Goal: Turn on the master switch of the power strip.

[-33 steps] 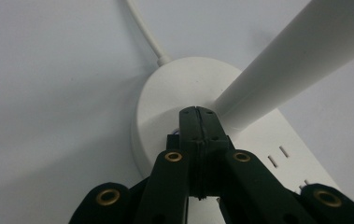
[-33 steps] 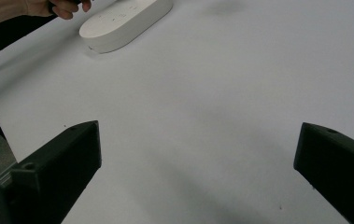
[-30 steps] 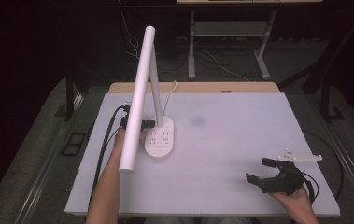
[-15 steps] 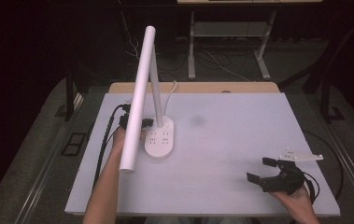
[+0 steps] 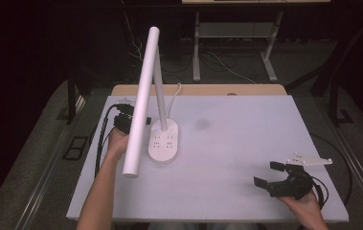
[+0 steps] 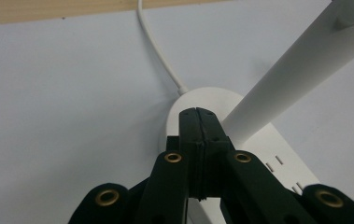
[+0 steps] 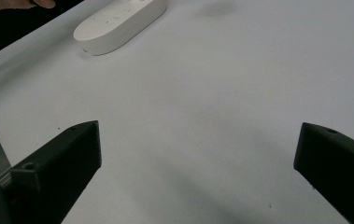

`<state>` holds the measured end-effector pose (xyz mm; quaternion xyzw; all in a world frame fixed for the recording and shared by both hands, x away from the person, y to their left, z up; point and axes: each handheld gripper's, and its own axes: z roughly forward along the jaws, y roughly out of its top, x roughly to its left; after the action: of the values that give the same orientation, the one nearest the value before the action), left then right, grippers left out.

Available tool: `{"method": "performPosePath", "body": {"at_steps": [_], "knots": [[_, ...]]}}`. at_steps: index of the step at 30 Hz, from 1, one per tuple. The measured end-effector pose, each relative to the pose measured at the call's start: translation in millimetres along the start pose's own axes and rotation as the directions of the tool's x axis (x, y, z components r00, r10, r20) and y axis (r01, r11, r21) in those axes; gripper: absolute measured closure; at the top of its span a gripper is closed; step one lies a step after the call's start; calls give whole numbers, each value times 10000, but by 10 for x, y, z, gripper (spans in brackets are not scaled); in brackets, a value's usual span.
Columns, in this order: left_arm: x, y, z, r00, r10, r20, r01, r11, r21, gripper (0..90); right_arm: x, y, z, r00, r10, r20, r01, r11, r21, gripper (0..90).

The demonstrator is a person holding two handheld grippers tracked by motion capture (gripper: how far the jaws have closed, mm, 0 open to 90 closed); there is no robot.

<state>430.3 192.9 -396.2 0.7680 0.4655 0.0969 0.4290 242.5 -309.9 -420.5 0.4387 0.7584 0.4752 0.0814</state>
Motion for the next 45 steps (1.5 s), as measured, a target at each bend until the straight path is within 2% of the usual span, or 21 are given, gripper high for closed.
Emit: {"method": "performPosePath", "body": {"at_steps": [7, 9, 10, 15, 21, 24, 28, 31, 32, 34, 39, 45], "knots": [[-4, 23, -178, 9998, 141, -153, -143, 9998, -128, 897, 5, 2, -2, 10000, 54, -40, -54, 10000, -7, 2], [-15, 30, -227, 9997, 128, -197, -133, 9996, -230, 897, 5, 4, 0, 10000, 29, -37, -29, 10000, -19, 2], [-29, 31, -256, 9997, -19, -254, 12, 9996, -287, 897, 10, 5, -1, 10000, 66, -64, -65, 10000, 10, 2], [-54, 31, -384, 9994, 59, -351, -73, 9992, -402, 889, 13, 9, -1, 9999, 49, -109, -49, 10000, -6, 2], [-89, -7, -499, 9996, -65, -260, 57, 9995, -296, 610, 24, 19, 7, 9999, 51, -155, -51, 10000, 3, 2], [-95, -42, -546, 9996, -205, -176, 200, 9993, -314, 504, 27, 23, 13, 9999, 9, -163, -10, 10000, -18, 2], [-86, -118, -616, 9984, -409, 383, 433, 9970, -638, 274, 29, 21, 16, 9998, -26, -179, 26, 10000, -52, 2], [-104, -179, -651, 9980, -453, 432, 484, 9961, -740, 135, 30, 22, 17, 9998, -25, -187, 23, 10000, -65, 2], [-117, -198, -658, 9979, -515, 400, 543, 9958, -735, 114, 31, 23, 17, 9998, 25, -184, -26, 10000, -52, 2], [-138, -227, -662, 9971, -561, 516, 589, 9968, -548, 6, 29, 24, 18, 9998, 27, -190, -28, 10000, -68, 2], [-220, -300, -726, 9966, -257, 778, 320, 9962, -811, 0, 30, 22, 15, 9998, -15, -185, 13, 9999, -111, 2], [-332, -399, -802, 9964, 87, 849, 7, 9940, -1093, 0, 40, 24, 13, 9998, 40, -215, -42, 10000, -89, 2]]}}
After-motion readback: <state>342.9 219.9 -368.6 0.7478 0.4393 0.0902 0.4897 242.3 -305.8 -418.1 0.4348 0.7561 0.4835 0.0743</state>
